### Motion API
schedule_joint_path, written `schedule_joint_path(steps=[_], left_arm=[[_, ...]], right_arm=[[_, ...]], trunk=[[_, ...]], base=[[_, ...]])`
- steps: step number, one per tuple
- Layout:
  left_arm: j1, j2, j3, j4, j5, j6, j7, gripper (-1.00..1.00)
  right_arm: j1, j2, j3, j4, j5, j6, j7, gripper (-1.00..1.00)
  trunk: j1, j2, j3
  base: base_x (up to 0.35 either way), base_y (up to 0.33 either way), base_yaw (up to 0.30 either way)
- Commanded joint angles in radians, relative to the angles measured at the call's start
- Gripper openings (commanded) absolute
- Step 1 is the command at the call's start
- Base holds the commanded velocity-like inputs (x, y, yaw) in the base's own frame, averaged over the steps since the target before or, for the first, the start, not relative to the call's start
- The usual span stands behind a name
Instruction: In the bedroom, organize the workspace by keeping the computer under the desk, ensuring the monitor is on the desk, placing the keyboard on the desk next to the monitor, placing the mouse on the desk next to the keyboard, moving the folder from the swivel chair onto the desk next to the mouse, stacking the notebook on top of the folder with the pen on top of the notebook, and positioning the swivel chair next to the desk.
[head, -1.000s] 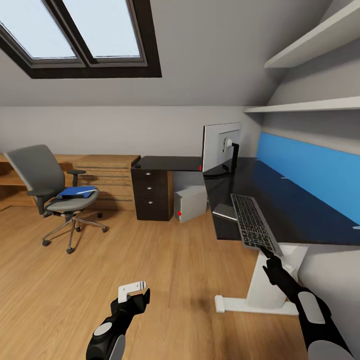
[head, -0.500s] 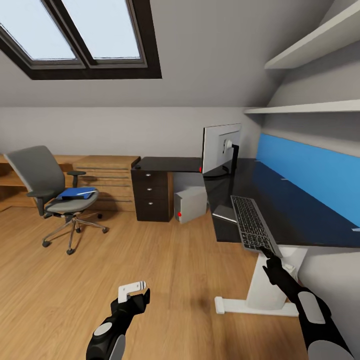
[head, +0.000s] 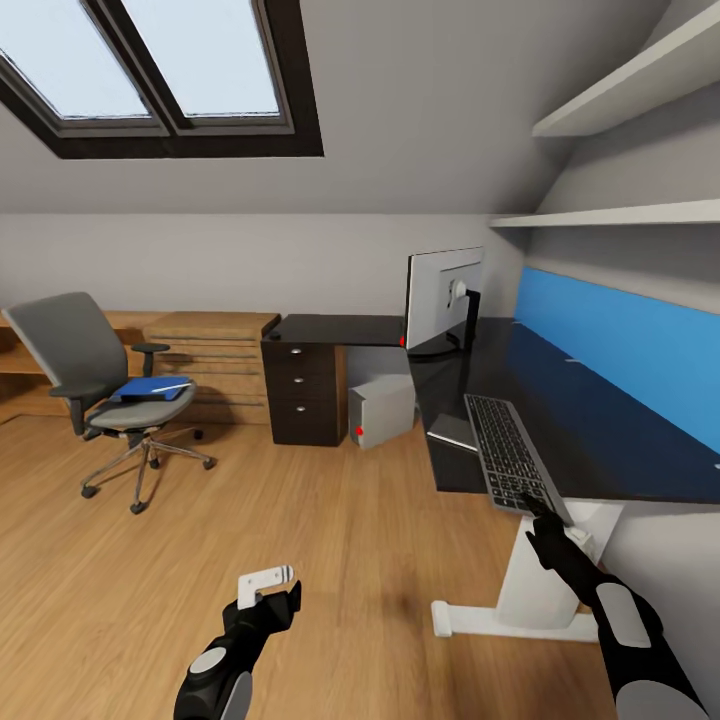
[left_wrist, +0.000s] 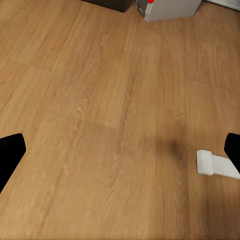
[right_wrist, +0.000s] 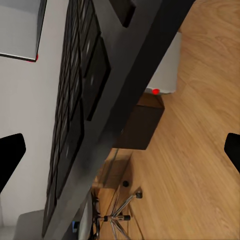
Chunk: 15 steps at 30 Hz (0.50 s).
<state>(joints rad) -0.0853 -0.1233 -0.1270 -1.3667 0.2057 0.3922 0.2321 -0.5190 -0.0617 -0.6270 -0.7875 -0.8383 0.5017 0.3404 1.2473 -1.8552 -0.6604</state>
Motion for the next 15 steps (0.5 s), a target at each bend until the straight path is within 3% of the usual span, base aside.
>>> schedule_joint_path(steps=[1, 6, 15], left_arm=[[-0.001, 0.000, -0.002, -0.001, 0.011, 0.003, 0.009, 1.00], [-0.001, -0.002, -0.003, 0.000, 0.011, 0.001, 0.010, 1.00], [-0.001, -0.002, -0.008, 0.000, 0.011, 0.001, 0.010, 1.00]], right_arm=[[-0.001, 0.000, -0.004, 0.000, -0.004, 0.008, 0.002, 1.00], [-0.001, 0.000, -0.003, -0.001, -0.004, 0.008, 0.002, 1.00], [-0.001, 0.000, -0.003, -0.002, -0.004, 0.008, 0.002, 1.00]], trunk=[[0.000, -0.001, -0.001], [-0.015, 0.027, 0.011], [-0.015, 0.027, 0.011]], base=[[0.007, 0.000, 0.000], [0.003, 0.000, 0.000], [0.000, 0.000, 0.000]])
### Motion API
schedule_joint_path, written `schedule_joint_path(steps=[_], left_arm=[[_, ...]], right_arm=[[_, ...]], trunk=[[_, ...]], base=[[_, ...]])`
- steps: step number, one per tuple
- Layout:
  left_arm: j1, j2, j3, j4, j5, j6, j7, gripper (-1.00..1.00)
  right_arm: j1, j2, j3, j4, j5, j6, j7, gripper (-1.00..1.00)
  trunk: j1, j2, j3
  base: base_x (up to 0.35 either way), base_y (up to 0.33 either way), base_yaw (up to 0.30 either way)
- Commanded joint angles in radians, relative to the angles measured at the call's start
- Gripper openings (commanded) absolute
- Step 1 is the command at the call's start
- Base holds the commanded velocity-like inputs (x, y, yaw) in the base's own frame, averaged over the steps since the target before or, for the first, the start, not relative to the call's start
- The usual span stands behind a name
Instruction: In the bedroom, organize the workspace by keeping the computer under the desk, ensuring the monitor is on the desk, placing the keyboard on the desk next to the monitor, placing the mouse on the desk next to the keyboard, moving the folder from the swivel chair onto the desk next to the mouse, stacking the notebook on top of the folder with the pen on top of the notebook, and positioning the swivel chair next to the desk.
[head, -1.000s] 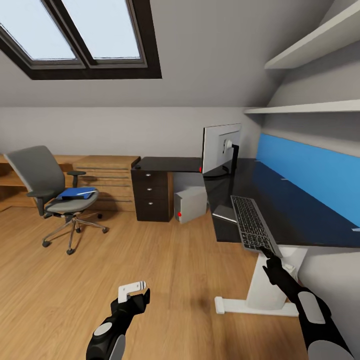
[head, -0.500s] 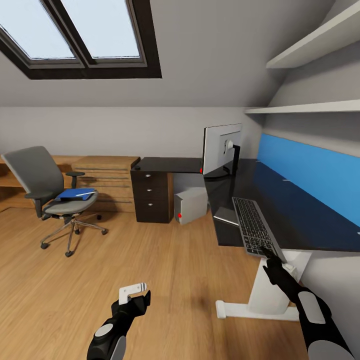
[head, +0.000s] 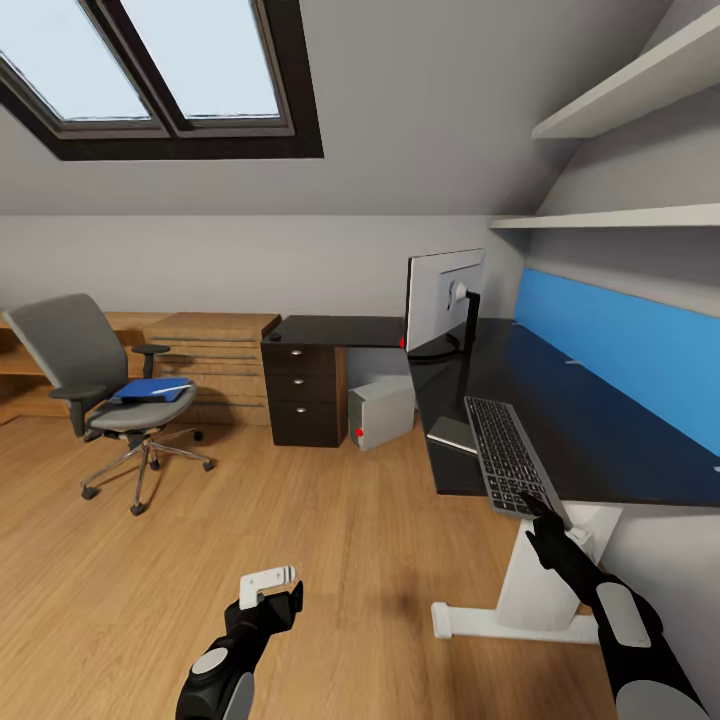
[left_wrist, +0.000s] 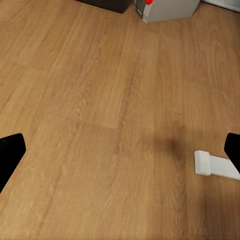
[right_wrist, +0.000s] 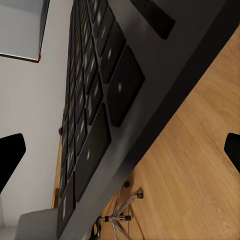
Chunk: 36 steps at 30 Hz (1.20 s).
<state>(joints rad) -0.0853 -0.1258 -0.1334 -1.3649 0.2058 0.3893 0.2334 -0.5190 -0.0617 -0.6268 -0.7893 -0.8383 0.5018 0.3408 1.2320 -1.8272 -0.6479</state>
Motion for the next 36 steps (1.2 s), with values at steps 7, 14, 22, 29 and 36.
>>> schedule_joint_path(steps=[7, 14, 22, 29, 36], left_arm=[[-0.001, 0.000, -0.003, 0.000, 0.011, 0.003, 0.009, 1.00], [-0.001, 0.000, -0.003, 0.001, 0.011, 0.003, 0.009, 1.00], [-0.001, 0.000, -0.022, 0.011, 0.011, 0.003, 0.009, 1.00], [-0.001, 0.000, -0.026, 0.015, 0.011, 0.003, 0.009, 1.00], [-0.001, 0.000, -0.026, 0.017, 0.011, 0.003, 0.010, 1.00]], right_arm=[[-0.001, 0.000, -0.004, -0.001, -0.003, 0.008, 0.001, 1.00], [-0.001, -0.001, -0.004, -0.003, -0.003, 0.008, 0.001, -1.00], [-0.001, 0.000, -0.004, -0.005, -0.003, 0.008, 0.001, -1.00], [-0.001, 0.000, -0.004, -0.006, -0.003, 0.001, 0.001, -1.00], [-0.001, 0.002, -0.003, -0.053, -0.004, -0.005, 0.002, -1.00]], trunk=[[0.000, -0.001, -0.001], [0.000, -0.001, -0.001], [0.000, -0.001, -0.001], [-0.008, 0.013, 0.005], [-0.035, 0.062, 0.027]], base=[[0.000, 0.000, 0.000], [0.000, 0.000, 0.000], [0.000, 0.000, 0.000], [0.000, 0.000, 0.000], [0.000, 0.000, 0.000]])
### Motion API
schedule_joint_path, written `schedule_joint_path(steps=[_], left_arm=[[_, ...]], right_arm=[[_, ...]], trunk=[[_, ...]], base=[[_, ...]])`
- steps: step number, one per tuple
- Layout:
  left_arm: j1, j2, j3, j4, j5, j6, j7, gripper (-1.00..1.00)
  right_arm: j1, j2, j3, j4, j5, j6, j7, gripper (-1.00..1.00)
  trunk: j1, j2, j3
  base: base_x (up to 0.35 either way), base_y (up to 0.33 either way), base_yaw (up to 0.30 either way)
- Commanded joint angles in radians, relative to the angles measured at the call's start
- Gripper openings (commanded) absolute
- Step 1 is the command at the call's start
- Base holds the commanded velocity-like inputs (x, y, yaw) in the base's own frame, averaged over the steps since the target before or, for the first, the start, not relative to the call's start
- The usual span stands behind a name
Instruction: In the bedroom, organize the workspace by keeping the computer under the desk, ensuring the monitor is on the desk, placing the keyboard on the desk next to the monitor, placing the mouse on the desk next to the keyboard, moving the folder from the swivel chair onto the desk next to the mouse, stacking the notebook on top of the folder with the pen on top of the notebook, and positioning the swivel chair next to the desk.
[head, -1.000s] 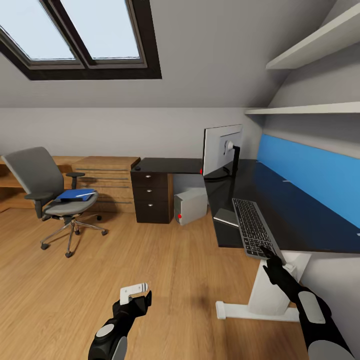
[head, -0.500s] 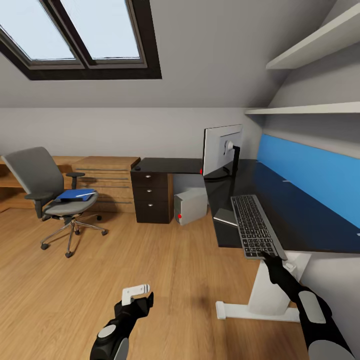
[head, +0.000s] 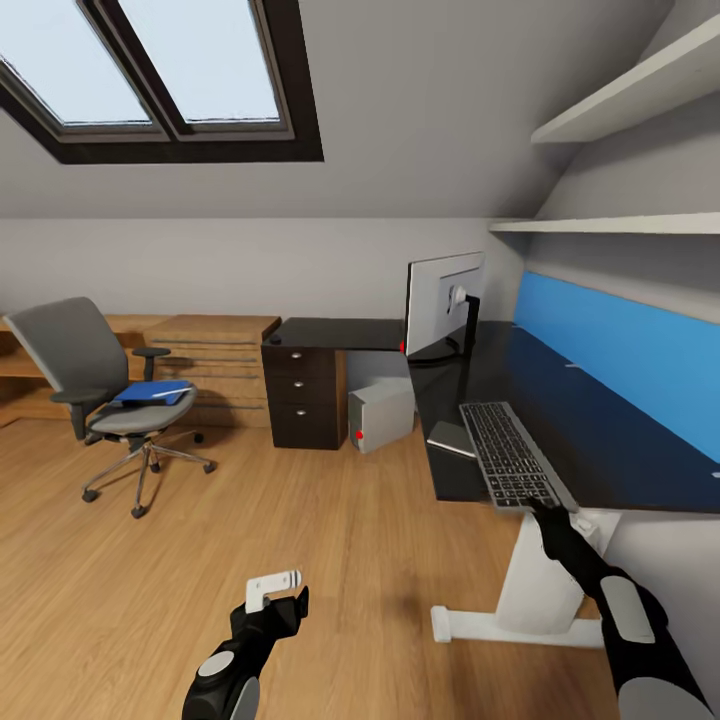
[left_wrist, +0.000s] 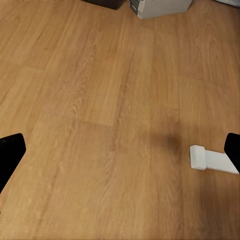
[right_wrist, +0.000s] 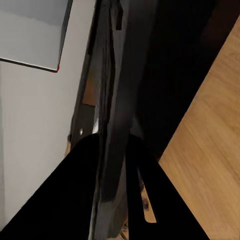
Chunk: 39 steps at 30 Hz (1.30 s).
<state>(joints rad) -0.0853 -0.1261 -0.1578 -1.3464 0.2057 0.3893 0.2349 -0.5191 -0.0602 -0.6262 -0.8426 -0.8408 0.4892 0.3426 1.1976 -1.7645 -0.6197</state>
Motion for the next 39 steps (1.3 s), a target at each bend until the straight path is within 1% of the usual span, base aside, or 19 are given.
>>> schedule_joint_path(steps=[1, 3, 5, 8, 9, 11, 15, 19, 21, 23, 24, 25, 26, 27, 28, 31, 34, 39], left_arm=[[-0.001, 0.000, -0.002, -0.001, 0.011, 0.003, 0.009, 1.00], [-0.001, 0.000, -0.002, -0.001, 0.011, 0.003, 0.010, 1.00], [-0.001, 0.001, -0.002, 0.000, 0.011, 0.003, 0.010, 1.00], [-0.001, 0.001, -0.002, 0.000, 0.011, 0.003, 0.010, 1.00], [-0.001, 0.001, -0.002, 0.000, 0.011, 0.003, 0.010, 1.00], [-0.001, 0.000, -0.002, 0.000, 0.011, 0.003, 0.011, 1.00], [-0.001, 0.000, -0.002, 0.000, 0.011, 0.003, 0.011, 1.00], [-0.001, 0.000, -0.002, 0.000, 0.011, 0.003, 0.011, 1.00], [-0.001, 0.000, -0.002, 0.000, 0.011, 0.003, 0.011, 1.00], [-0.001, 0.000, -0.002, 0.000, 0.010, 0.003, 0.010, 1.00], [-0.001, 0.000, -0.003, 0.000, 0.010, 0.002, 0.009, 1.00], [-0.001, 0.000, -0.003, 0.000, 0.009, 0.002, 0.008, 1.00], [-0.001, 0.000, -0.003, 0.000, 0.009, 0.001, 0.007, 1.00], [-0.001, 0.000, -0.003, 0.000, 0.009, 0.001, 0.007, 1.00], [-0.001, 0.000, -0.003, 0.000, 0.009, 0.001, 0.006, 1.00], [-0.001, 0.001, -0.003, 0.000, 0.009, 0.000, 0.005, 1.00], [-0.001, 0.002, -0.003, 0.000, 0.009, 0.000, 0.004, 1.00], [-0.001, 0.002, -0.003, -0.001, 0.009, -0.001, 0.004, 1.00]], right_arm=[[-0.001, 0.004, 0.000, -0.014, -0.001, 0.008, 0.000, -1.00], [-0.001, 0.041, 0.022, -0.089, 0.000, 0.007, -0.007, -1.00], [-0.001, 0.076, 0.027, -0.126, 0.002, 0.006, -0.010, -1.00], [-0.001, 0.106, 0.030, -0.150, 0.003, 0.007, -0.011, -1.00], [-0.001, 0.112, 0.032, -0.155, 0.003, 0.007, -0.011, -1.00], [-0.001, 0.120, 0.035, -0.160, 0.003, 0.008, -0.010, -1.00], [-0.001, 0.123, 0.040, -0.163, 0.004, 0.008, -0.008, -1.00], [-0.001, 0.124, 0.077, -0.163, 0.005, 0.008, -0.005, -1.00], [-0.001, 0.129, 0.114, -0.163, 0.004, 0.008, -0.004, -1.00], [-0.001, 0.144, 0.169, -0.162, 0.003, 0.009, -0.004, -1.00], [-0.001, 0.153, 0.218, -0.159, 0.003, 0.011, -0.004, -1.00], [-0.001, 0.155, 0.237, -0.158, 0.003, 0.012, -0.004, -1.00], [-0.001, 0.160, 0.289, -0.156, 0.002, 0.014, -0.004, -1.00], [-0.001, 0.162, 0.303, -0.155, 0.001, 0.014, -0.004, -1.00], [-0.001, 0.168, 0.330, -0.154, 0.000, 0.016, -0.005, -1.00], [-0.001, 0.182, 0.350, -0.152, -0.001, 0.019, -0.005, -1.00], [-0.001, 0.189, 0.357, -0.150, -0.003, 0.025, -0.006, -1.00], [0.000, 0.190, 0.359, -0.150, -0.005, 0.025, -0.006, -1.00]], trunk=[[-0.004, 0.007, 0.002], [-0.012, 0.021, 0.008], [-0.019, 0.035, 0.015], [-0.031, 0.056, 0.024], [-0.035, 0.063, 0.027], [-0.042, 0.077, 0.033], [-0.058, 0.105, 0.046], [-0.073, 0.133, 0.059], [-0.077, 0.140, 0.062], [-0.077, 0.140, 0.062], [-0.077, 0.140, 0.062], [-0.077, 0.140, 0.062], [-0.077, 0.140, 0.062], [-0.077, 0.140, 0.062], [-0.077, 0.140, 0.062], [-0.077, 0.140, 0.062], [-0.077, 0.140, 0.062], [-0.077, 0.140, 0.062]], base=[[0.000, 0.000, 0.000], [0.000, 0.000, 0.000], [0.000, 0.000, 0.000], [0.000, 0.000, 0.000], [0.000, 0.000, 0.000], [0.000, 0.000, 0.000], [0.000, 0.000, 0.000], [0.000, 0.000, 0.000], [0.000, 0.000, 0.000], [0.000, 0.000, 0.000], [0.000, 0.000, 0.000], [0.000, 0.000, 0.000], [0.000, 0.000, 0.000], [0.000, 0.000, 0.000], [0.000, 0.000, 0.000], [0.029, 0.026, 0.000], [0.152, 0.156, 0.000], [0.216, 0.254, 0.000]])
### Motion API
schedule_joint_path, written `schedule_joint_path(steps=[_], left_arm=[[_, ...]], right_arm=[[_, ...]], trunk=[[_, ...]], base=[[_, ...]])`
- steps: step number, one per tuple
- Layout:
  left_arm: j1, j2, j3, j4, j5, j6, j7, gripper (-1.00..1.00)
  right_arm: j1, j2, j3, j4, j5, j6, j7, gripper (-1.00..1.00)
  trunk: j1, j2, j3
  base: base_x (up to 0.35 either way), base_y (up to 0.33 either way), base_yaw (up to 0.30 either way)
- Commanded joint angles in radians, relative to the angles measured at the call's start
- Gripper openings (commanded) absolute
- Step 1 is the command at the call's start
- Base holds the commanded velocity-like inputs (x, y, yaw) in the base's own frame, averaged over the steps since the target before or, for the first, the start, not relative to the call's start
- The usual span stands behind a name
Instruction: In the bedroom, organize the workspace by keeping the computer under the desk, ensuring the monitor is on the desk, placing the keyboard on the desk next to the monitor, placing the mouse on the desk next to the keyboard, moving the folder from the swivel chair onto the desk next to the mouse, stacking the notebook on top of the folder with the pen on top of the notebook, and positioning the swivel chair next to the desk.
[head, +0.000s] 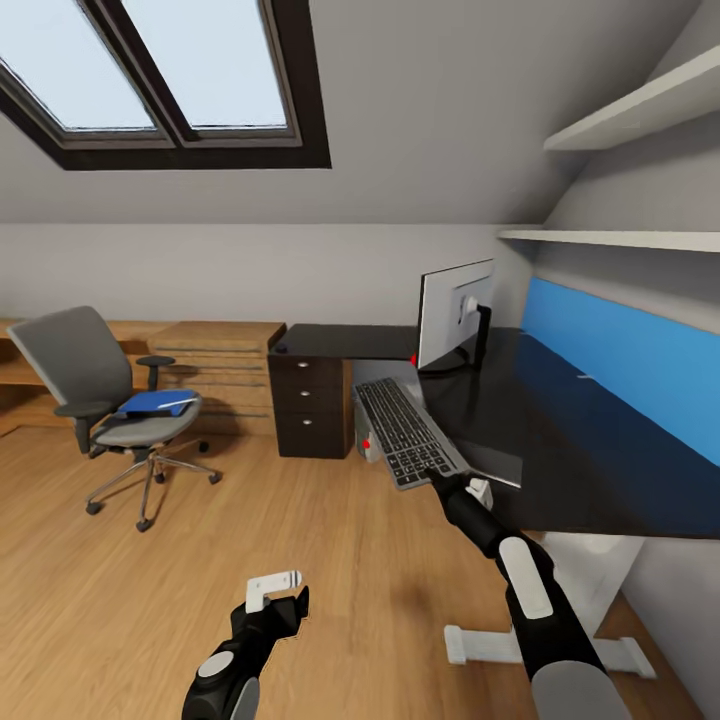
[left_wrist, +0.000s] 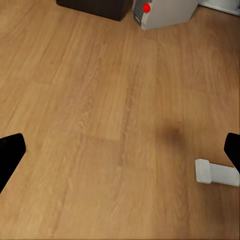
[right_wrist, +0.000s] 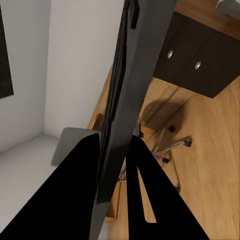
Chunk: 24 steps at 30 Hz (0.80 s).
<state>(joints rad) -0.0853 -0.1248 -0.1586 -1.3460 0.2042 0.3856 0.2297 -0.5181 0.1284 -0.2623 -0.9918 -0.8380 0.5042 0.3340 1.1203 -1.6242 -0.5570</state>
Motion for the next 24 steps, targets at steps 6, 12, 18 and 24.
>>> schedule_joint_path(steps=[6, 12, 18, 24], left_arm=[[-0.001, 0.004, -0.001, -0.002, 0.012, 0.002, 0.007, 1.00], [-0.001, 0.005, -0.001, -0.002, 0.013, 0.004, 0.007, 1.00], [-0.001, 0.005, 0.000, -0.002, 0.014, 0.007, 0.007, 1.00], [-0.001, 0.005, 0.000, -0.002, 0.014, 0.007, 0.007, 1.00]], right_arm=[[0.000, 0.001, -0.003, 0.000, -0.008, 0.010, 0.003, -1.00], [0.000, 0.003, -0.001, 0.001, -0.008, 0.009, 0.000, -1.00], [0.000, 0.004, 0.000, 0.002, -0.009, 0.010, 0.001, -1.00], [0.000, 0.005, 0.000, 0.003, -0.009, 0.004, 0.000, -1.00]], trunk=[[-0.019, 0.034, 0.015], [-0.042, 0.076, 0.033], [-0.065, 0.118, 0.052], [-0.088, 0.160, 0.071]], base=[[0.213, 0.280, 0.000], [0.207, 0.286, 0.000], [0.206, 0.287, 0.000], [0.211, 0.286, 0.000]])
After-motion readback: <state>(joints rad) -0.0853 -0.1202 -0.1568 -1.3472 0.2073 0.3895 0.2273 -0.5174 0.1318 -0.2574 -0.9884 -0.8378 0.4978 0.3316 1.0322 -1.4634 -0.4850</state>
